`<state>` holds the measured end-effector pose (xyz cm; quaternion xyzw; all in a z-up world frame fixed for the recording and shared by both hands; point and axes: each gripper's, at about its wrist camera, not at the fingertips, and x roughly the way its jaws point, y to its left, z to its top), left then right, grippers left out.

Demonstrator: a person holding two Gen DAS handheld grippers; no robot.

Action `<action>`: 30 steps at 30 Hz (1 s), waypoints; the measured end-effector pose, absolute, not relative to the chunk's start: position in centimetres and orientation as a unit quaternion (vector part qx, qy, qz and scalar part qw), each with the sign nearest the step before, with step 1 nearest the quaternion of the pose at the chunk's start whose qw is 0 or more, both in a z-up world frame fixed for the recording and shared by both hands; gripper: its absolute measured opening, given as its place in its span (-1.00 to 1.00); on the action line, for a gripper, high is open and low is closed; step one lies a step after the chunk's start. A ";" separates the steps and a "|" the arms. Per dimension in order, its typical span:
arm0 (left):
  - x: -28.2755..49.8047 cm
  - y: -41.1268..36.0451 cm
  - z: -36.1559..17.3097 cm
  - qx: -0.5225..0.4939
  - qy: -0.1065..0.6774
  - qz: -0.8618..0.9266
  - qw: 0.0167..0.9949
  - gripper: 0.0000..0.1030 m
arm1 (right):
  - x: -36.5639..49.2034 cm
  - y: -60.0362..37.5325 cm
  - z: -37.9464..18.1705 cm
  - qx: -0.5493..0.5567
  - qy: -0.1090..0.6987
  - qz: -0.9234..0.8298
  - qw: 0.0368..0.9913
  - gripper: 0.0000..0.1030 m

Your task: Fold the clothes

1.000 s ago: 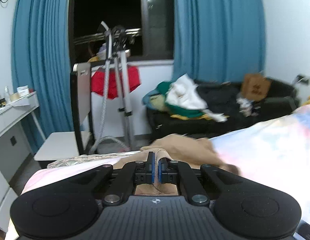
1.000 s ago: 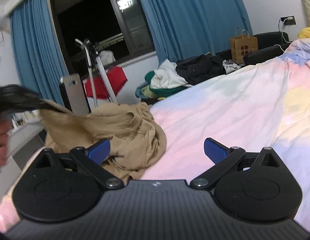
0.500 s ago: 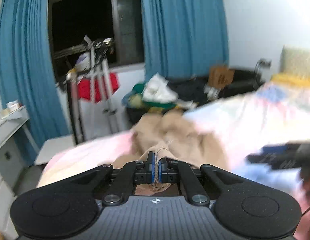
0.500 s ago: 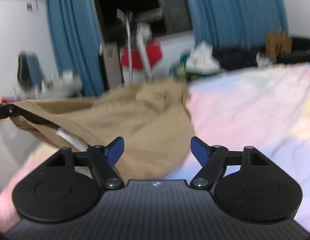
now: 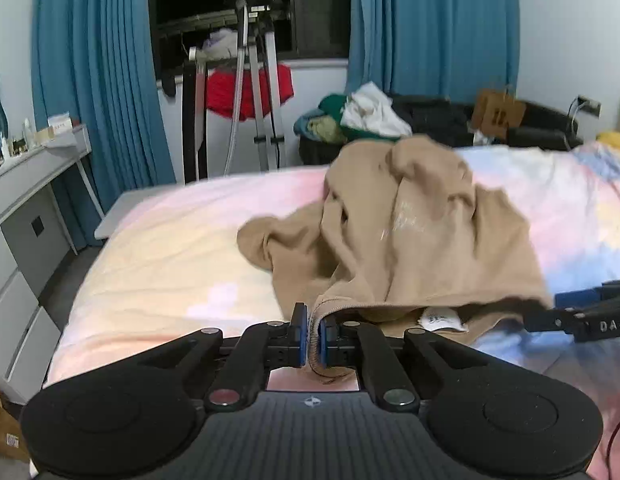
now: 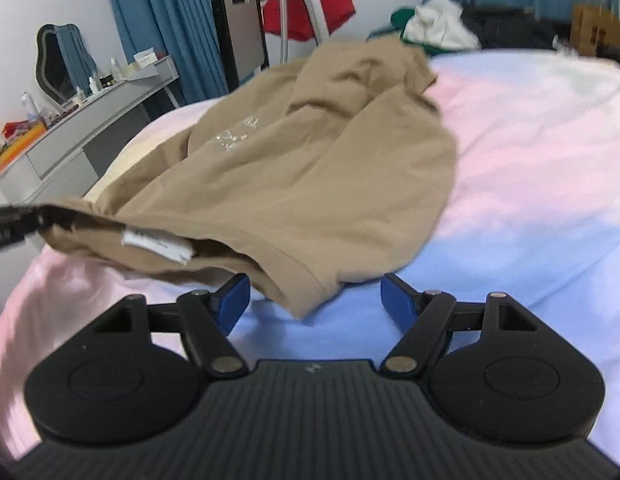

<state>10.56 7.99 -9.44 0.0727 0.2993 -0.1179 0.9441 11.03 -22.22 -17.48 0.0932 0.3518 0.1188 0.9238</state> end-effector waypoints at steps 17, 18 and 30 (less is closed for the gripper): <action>11.0 4.8 -12.6 0.157 0.332 -0.143 0.919 -0.06 | 11.4 -26.3 -15.5 0.152 0.335 0.049 0.928 0.23; 11.0 4.6 -12.7 0.160 0.331 -0.143 0.919 0.03 | 11.2 -26.3 -15.4 0.147 0.339 0.054 0.928 0.23; 11.8 5.4 -11.8 0.080 0.337 -0.072 0.935 -0.41 | 11.9 -24.5 -16.7 0.124 0.325 0.068 0.935 0.24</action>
